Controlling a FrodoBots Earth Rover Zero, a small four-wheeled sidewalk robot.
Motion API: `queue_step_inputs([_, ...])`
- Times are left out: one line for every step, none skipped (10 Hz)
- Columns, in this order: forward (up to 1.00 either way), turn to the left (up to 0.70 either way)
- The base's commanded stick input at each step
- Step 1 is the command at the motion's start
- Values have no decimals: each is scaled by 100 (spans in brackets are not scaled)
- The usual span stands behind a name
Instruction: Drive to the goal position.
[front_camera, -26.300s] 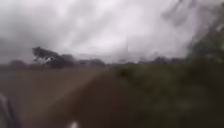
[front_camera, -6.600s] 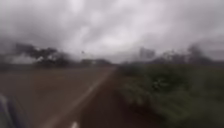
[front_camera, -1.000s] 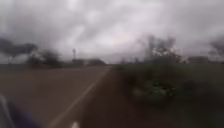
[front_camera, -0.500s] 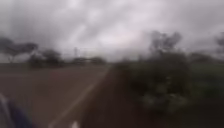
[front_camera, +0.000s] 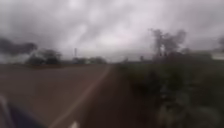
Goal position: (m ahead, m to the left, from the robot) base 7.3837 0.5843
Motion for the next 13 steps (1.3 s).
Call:
queue_step_inputs([70, 0])
queue_step_inputs([70, -26])
queue_step_inputs([70, -33])
queue_step_inputs([70, -18])
queue_step_inputs([70, -4])
queue_step_inputs([70, 0])
queue_step_inputs([70, 0])
queue_step_inputs([70, 0])
queue_step_inputs([70, 0])
queue_step_inputs([70, 0])
queue_step_inputs([70, 0])
queue_step_inputs([70, 0])
queue_step_inputs([70, 0])
